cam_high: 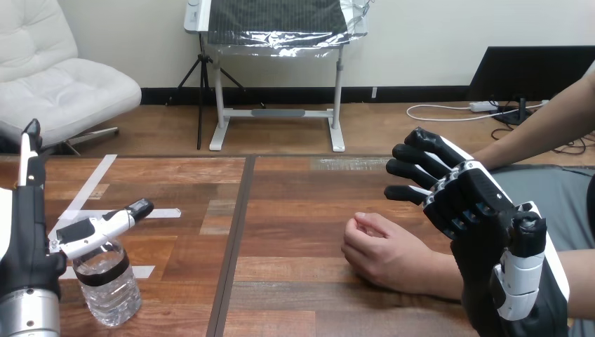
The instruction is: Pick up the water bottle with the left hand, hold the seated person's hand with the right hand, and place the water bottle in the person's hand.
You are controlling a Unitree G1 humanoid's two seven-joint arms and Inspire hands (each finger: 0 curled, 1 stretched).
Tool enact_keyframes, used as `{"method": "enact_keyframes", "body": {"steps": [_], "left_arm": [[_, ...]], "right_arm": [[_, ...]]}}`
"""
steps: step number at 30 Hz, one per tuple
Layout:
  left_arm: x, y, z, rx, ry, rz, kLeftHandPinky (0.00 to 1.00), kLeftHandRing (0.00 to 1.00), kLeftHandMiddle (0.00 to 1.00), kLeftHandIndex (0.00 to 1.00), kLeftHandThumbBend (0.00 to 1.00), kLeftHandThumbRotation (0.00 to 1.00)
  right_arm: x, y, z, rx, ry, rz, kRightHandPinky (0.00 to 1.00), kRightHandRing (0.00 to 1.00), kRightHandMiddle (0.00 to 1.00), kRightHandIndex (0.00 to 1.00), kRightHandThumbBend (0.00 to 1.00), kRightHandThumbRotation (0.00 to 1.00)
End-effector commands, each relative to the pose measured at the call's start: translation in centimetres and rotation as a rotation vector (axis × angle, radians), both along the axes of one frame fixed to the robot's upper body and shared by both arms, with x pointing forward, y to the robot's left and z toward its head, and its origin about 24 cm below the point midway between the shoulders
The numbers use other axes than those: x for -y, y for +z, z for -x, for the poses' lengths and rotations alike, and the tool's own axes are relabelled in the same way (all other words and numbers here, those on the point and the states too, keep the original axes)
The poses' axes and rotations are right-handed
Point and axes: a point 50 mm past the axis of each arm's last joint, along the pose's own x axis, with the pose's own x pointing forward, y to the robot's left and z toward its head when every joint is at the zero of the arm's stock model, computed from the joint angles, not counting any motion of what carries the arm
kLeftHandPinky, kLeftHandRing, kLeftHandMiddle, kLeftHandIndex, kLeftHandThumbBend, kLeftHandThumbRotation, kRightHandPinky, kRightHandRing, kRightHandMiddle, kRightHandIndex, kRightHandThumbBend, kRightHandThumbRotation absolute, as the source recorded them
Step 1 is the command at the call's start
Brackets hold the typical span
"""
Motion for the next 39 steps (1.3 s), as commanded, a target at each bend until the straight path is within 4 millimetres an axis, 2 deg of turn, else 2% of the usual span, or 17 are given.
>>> {"method": "enact_keyframes", "body": {"steps": [1,19,39], "left_arm": [[0.3,1.4,-1.1,0.05,-0.029,-0.024,1.0,1.0,1.0,1.0,1.0,0.16],[0.0,0.8,-1.3,0.022,-0.029,-0.017,1.0,1.0,1.0,1.0,1.0,0.19],[-0.6,-0.9,-1.6,-0.045,-0.028,0.01,1.0,1.0,1.0,1.0,0.99,0.12]], "right_arm": [[0.0,1.3,-0.8,0.072,0.011,0.0,0.72,0.81,0.82,0.83,0.81,1.0],[-0.1,1.3,-0.8,0.075,0.017,-0.001,0.71,0.81,0.82,0.84,0.8,1.0],[0.0,1.3,-0.8,0.072,0.02,-0.006,0.71,0.81,0.82,0.83,0.81,1.0]]}}
